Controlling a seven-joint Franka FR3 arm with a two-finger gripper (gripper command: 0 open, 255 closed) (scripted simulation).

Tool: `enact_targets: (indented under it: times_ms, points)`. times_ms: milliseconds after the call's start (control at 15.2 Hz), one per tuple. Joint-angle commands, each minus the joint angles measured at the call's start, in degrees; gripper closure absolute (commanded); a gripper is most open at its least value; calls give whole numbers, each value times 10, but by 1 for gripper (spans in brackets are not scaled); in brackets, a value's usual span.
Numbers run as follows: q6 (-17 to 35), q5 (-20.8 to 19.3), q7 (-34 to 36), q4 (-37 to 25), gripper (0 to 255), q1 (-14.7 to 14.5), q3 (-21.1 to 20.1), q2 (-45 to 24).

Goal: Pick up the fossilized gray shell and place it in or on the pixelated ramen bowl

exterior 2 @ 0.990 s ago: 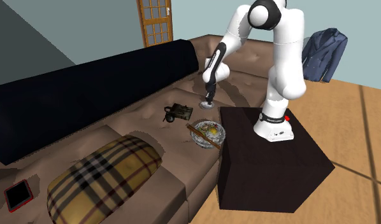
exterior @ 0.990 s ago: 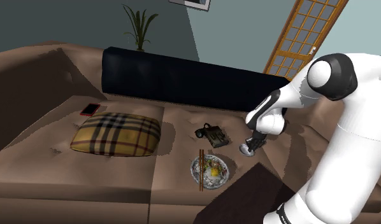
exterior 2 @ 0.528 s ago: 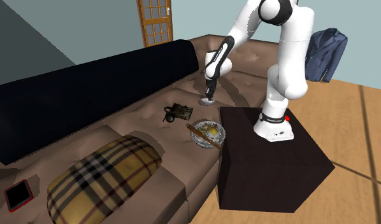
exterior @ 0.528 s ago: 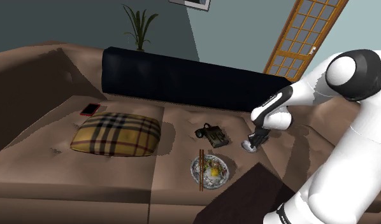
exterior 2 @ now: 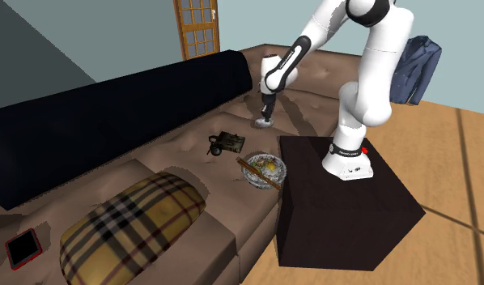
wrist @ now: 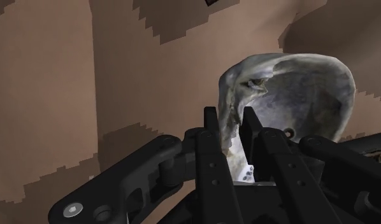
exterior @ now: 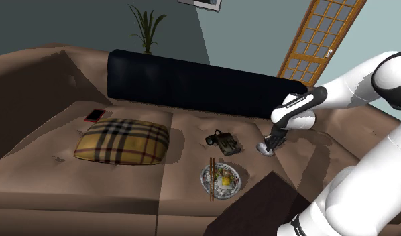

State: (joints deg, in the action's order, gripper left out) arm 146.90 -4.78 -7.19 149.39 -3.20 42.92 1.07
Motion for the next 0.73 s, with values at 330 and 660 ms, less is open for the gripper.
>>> enact_targets:
  times_ms: [330,660]
  points:
    - [-69,-67,47,-12,255,13,-7,70]
    - [-118,-94,67,-25,255,22,-19,112]
